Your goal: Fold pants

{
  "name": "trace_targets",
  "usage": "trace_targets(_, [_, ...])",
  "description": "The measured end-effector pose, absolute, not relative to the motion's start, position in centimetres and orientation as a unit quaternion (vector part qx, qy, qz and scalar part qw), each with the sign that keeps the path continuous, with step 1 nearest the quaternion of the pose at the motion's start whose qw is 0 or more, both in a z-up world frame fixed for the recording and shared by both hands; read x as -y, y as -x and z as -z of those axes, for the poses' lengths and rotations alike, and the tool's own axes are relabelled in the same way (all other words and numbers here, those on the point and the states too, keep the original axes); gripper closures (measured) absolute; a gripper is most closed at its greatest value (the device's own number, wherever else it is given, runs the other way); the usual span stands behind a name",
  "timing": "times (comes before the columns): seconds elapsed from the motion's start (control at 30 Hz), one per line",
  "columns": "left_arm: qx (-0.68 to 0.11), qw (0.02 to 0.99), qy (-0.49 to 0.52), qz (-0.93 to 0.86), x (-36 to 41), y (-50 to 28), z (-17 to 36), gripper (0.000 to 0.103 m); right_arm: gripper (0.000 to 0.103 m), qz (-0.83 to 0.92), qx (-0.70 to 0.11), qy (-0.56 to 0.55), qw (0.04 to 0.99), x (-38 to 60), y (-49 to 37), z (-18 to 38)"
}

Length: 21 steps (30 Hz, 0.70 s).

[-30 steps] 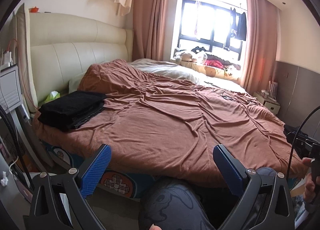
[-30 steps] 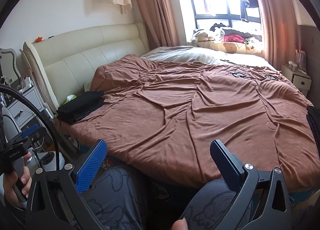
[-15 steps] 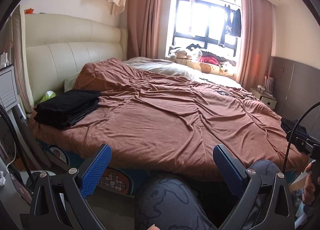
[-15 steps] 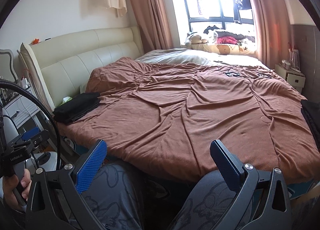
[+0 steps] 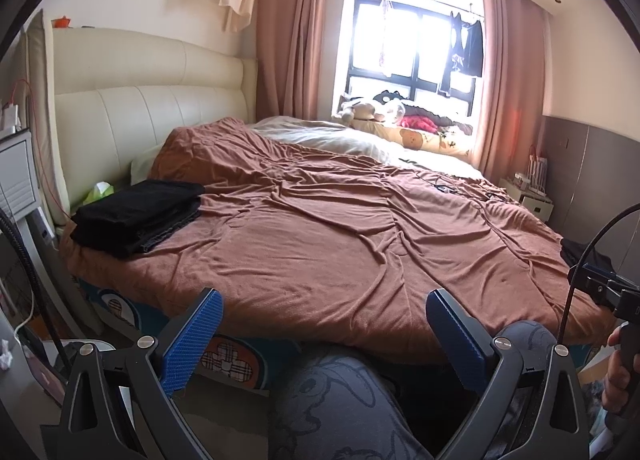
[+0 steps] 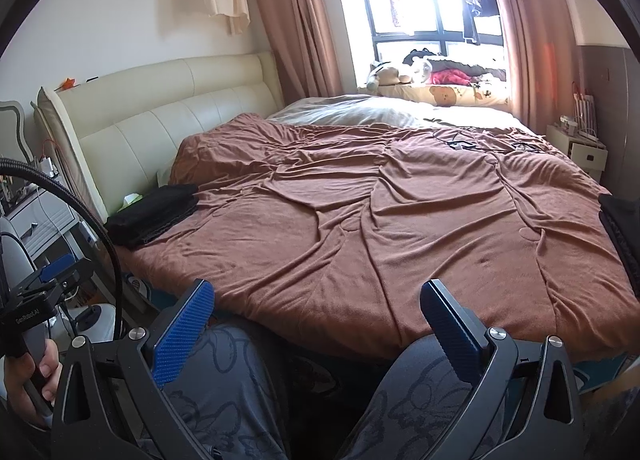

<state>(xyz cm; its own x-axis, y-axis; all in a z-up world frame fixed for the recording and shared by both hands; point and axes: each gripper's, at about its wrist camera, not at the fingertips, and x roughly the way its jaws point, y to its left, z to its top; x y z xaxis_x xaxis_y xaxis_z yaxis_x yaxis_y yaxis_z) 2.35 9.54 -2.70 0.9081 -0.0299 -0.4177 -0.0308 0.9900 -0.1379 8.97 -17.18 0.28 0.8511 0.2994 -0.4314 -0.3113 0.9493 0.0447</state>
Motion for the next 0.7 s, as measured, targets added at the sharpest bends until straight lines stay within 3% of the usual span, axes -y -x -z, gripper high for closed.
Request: trace_targets(0.7, [-0.221, 0.972, 0.073, 0.012, -9.8, -2.22, 2.82, 0.001, 0.0, -0.159, -0.225, 0.008, 0.961, 17.38, -8.92, -0.12])
